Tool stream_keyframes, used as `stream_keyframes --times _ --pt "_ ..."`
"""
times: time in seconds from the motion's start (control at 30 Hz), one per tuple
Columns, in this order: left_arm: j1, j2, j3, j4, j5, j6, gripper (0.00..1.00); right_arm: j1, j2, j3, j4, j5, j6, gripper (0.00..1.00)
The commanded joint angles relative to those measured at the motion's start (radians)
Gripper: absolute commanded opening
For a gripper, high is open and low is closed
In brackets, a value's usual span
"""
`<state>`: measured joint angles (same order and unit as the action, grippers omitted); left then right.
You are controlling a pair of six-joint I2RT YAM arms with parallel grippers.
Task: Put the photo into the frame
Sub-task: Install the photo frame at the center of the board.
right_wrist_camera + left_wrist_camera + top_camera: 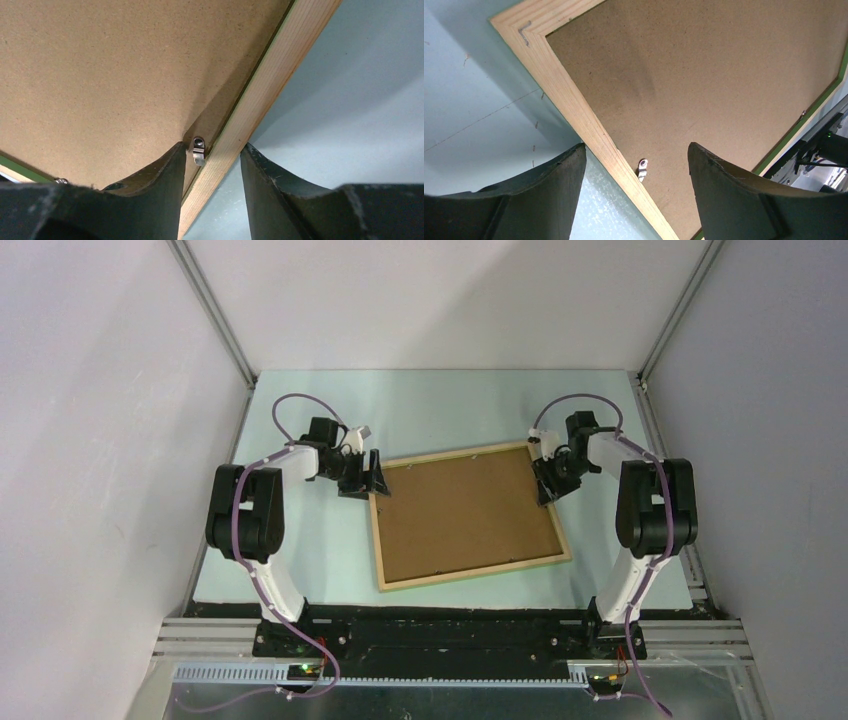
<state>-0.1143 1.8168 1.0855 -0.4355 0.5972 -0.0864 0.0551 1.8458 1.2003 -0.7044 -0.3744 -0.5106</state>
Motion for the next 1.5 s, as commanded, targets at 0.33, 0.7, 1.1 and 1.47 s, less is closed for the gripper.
stream_keyframes --times 0.33,0.7,1.1,1.47 --pt "0.008 0.007 0.003 -0.038 -0.028 0.026 0.8 -0.028 0.046 0.058 -0.09 -0.091 -0.128 0.46" --pt "0.007 0.003 0.004 -0.041 -0.028 0.029 0.8 -0.046 0.077 0.088 -0.127 -0.105 -0.172 0.42" --pt "0.007 0.008 0.005 -0.044 -0.028 0.031 0.8 -0.045 0.103 0.087 -0.102 -0.057 -0.187 0.3" --pt "0.008 0.015 0.007 -0.045 -0.028 0.033 0.8 -0.037 0.083 0.08 -0.048 0.019 -0.2 0.18"
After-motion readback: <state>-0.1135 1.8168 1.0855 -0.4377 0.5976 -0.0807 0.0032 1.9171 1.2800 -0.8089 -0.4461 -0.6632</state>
